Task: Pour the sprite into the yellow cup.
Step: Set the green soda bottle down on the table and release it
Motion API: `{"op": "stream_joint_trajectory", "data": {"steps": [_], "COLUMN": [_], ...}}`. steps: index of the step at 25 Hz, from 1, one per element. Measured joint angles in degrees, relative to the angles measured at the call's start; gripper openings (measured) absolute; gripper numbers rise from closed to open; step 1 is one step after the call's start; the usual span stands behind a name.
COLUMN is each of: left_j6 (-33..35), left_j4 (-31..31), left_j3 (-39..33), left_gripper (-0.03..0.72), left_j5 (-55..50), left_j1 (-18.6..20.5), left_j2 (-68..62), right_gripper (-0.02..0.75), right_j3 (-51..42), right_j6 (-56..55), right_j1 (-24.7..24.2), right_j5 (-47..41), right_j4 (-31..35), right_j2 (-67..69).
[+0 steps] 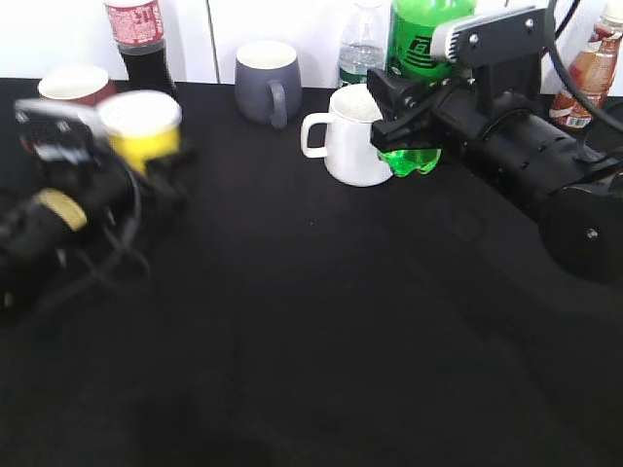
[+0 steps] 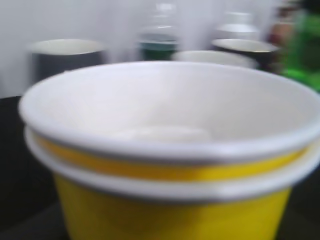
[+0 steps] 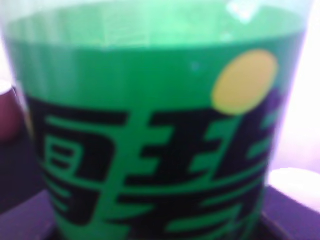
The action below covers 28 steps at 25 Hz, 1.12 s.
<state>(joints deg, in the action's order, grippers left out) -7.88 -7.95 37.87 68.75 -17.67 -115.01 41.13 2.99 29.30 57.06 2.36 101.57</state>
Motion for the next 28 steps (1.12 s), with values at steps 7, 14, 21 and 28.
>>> {"op": "stream_joint_trajectory", "data": {"steps": [7, 14, 21, 28], "left_j6": [0.2, 0.2, 0.1, 0.5], "left_j4": [-1.1, -4.3, -7.0, -4.7], "left_j3": [17.9, 28.0, 27.3, 5.4], "left_gripper": [0.452, 0.470, 0.601, 0.596], "left_j5": [0.0, -8.1, -12.4, -14.8], "left_j1": [2.4, 2.6, 2.7, 2.7], "left_j2": [-14.1, -18.6, -17.6, -3.7], "right_gripper": [0.447, 0.447, 0.447, 0.447], "right_j3": [0.0, 0.0, 0.0, 0.0], "right_j6": [-0.3, -0.3, -0.4, -0.4], "right_j1": [0.0, 0.0, 0.0, -3.8], "right_j5": [-0.2, -0.3, -0.3, -1.0], "right_j4": [0.0, 0.8, 1.1, 7.2], "right_j2": [0.0, 0.0, 0.0, 0.0]}}
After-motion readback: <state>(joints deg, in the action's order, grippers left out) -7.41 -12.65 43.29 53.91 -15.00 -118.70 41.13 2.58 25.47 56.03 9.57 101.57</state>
